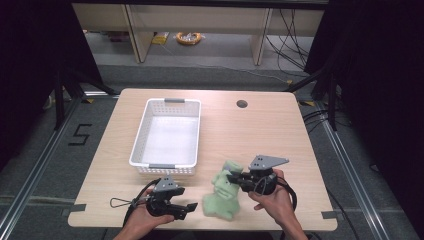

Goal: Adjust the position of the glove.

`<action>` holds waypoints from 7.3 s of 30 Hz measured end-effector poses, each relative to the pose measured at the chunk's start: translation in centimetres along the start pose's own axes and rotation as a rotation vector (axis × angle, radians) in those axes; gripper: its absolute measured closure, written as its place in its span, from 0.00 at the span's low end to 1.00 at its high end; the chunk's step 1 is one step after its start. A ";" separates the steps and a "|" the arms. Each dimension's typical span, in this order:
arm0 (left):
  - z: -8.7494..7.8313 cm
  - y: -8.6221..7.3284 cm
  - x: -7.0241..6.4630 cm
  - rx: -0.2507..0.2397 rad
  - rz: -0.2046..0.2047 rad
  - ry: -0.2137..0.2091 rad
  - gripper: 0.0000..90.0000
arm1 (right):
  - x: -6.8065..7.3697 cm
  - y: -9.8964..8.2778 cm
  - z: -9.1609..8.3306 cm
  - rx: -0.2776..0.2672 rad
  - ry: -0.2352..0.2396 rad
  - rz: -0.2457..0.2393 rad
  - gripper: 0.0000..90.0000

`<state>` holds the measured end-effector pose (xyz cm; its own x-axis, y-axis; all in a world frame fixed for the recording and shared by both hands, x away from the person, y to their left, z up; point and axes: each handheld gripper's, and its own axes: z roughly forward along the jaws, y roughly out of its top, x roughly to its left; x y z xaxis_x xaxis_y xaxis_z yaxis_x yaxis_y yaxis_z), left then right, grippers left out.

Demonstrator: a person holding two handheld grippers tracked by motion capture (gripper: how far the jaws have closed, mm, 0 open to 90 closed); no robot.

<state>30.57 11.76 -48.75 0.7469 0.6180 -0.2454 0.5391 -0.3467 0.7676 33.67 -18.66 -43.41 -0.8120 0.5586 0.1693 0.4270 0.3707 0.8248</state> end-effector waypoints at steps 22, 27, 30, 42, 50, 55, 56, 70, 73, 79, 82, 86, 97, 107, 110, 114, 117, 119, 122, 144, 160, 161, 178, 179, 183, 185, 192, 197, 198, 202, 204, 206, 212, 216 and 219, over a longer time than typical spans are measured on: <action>1.0 4.0 -0.4 -0.040 0.057 -0.061 0.37 | 3.1 -2.8 1.5 0.136 0.148 -0.070 0.93; 1.9 4.9 -0.2 -0.024 0.058 -0.107 0.40 | 3.2 -2.9 1.8 0.134 0.163 -0.095 0.93; 2.3 5.3 -0.2 -0.018 0.054 -0.121 0.41 | 3.4 -2.9 1.7 0.145 0.164 -0.095 0.93; 4.0 5.1 0.8 0.046 -0.023 -0.262 0.54 | 3.7 -2.9 2.0 0.158 0.182 -0.134 0.93; 4.4 4.7 0.7 0.035 0.005 -0.314 0.96 | 3.4 -2.9 2.3 0.172 0.187 -0.165 0.93; 4.0 4.9 0.5 0.019 0.012 -0.296 1.00 | 2.8 -2.5 2.2 0.184 0.194 -0.169 0.93; 3.9 4.9 0.6 0.017 0.024 -0.289 1.00 | 2.6 -2.3 2.3 0.187 0.204 -0.187 0.93; 3.8 5.0 1.8 0.023 0.027 -0.217 0.78 | 0.6 -2.3 4.8 0.269 0.198 -0.221 0.70; 3.9 5.2 1.6 0.032 0.044 -0.207 0.73 | 1.1 -2.4 3.5 0.259 0.108 -0.183 0.61; 4.5 5.6 1.6 0.052 0.051 -0.210 0.65 | 3.3 -3.7 0.2 0.216 -0.051 -0.041 0.54; 5.2 6.1 1.6 0.062 0.053 -0.216 0.61 | 4.4 -5.2 -0.5 0.225 -0.090 0.006 0.53; 5.8 6.4 1.5 0.083 0.065 -0.222 0.58 | 5.3 -5.9 0.2 0.246 -0.077 0.031 0.53; 8.0 5.7 1.6 0.186 0.038 -0.296 0.56 | 4.9 -6.8 1.8 0.280 -0.049 0.040 0.87; 6.9 5.7 1.0 0.164 0.070 -0.297 0.94 | 4.8 -6.7 1.4 0.246 -0.027 0.085 0.92; 6.3 5.7 1.0 0.148 0.068 -0.285 0.94 | 4.6 -6.3 0.6 0.238 -0.021 0.066 0.92; 5.5 5.4 1.0 0.123 0.032 -0.297 0.94 | 4.3 -5.6 -0.4 0.206 -0.028 0.032 0.92; 4.8 5.4 0.9 0.104 0.018 -0.296 0.94 | 4.1 -5.2 -0.8 0.200 -0.028 0.016 0.92; 4.0 5.6 0.6 0.075 0.007 -0.296 0.94 | 3.7 -4.7 -1.1 0.196 -0.036 -0.016 0.93; 3.1 5.4 0.2 0.043 -0.004 -0.289 0.94 | 3.1 -3.4 -1.5 0.205 -0.037 -0.072 0.93; 3.5 1.0 -0.6 0.032 -0.130 -0.236 0.88 | -0.5 -2.9 0.5 0.268 -0.085 -0.042 0.74; 3.4 0.7 -1.0 0.057 -0.084 -0.196 0.77 | 4.3 -5.9 -0.7 0.259 -0.067 0.012 0.65; 3.4 0.7 -1.0 0.057 -0.084 -0.196 0.75 | 4.3 -5.9 -0.7 0.259 -0.067 0.012 0.65; 3.1 0.5 -1.6 0.062 -0.074 -0.198 0.94 | 3.9 -5.7 -0.5 0.254 -0.066 -0.058 0.97; 3.1 0.5 -1.6 0.062 -0.074 -0.198 0.94 | 3.9 -5.7 -0.5 0.254 -0.066 -0.058 0.97; 2.3 0.9 -2.0 0.025 -0.091 -0.215 0.93 | 3.3 -4.8 -1.4 0.235 -0.080 -0.055 0.98; 2.1 1.0 -2.3 0.006 -0.102 -0.224 0.93 | 2.8 -4.4 -1.5 0.232 -0.084 -0.064 0.98; 3.2 -0.2 -2.6 0.043 -0.113 -0.212 0.90 | 1.4 -4.7 -0.9 0.238 -0.069 -0.029 0.98; 3.4 -0.4 -2.4 0.054 -0.105 -0.196 0.88 | 1.4 -5.1 -0.6 0.277 -0.065 -0.011 0.98; 3.4 -0.5 -2.4 0.052 -0.104 -0.187 0.88 | 1.3 -5.3 -0.4 0.262 -0.067 -0.013 0.98; 3.4 -0.6 -2.2 0.051 -0.093 -0.161 0.85 | 1.2 -6.0 -0.3 0.297 -0.042 -0.004 0.97; 3.4 -0.6 -2.1 0.049 -0.097 -0.163 0.84 | 1.2 -6.0 -0.3 0.304 -0.042 -0.001 0.96; 3.3 -0.6 -1.9 0.045 -0.107 -0.155 0.79 | 1.2 -6.1 -0.4 0.300 -0.037 0.013 0.93; 2.8 -0.3 -1.2 0.037 -0.192 -0.138 0.57 | 0.6 -5.1 -1.7 0.202 -0.082 0.087 0.66; 3.4 -0.3 -1.3 0.057 -0.222 -0.142 0.52 | 0.3 -4.7 -1.2 0.201 -0.081 0.174 0.59; 3.9 -0.1 -1.5 0.072 -0.231 -0.142 0.48 | -0.1 -4.6 -0.1 0.195 -0.060 0.173 0.56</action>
<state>30.95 8.11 -50.80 0.6453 0.5832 -0.4934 0.7239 -0.2606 0.6388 31.77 -20.53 -47.17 -0.6978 0.6669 0.2613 0.6303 0.3985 0.6662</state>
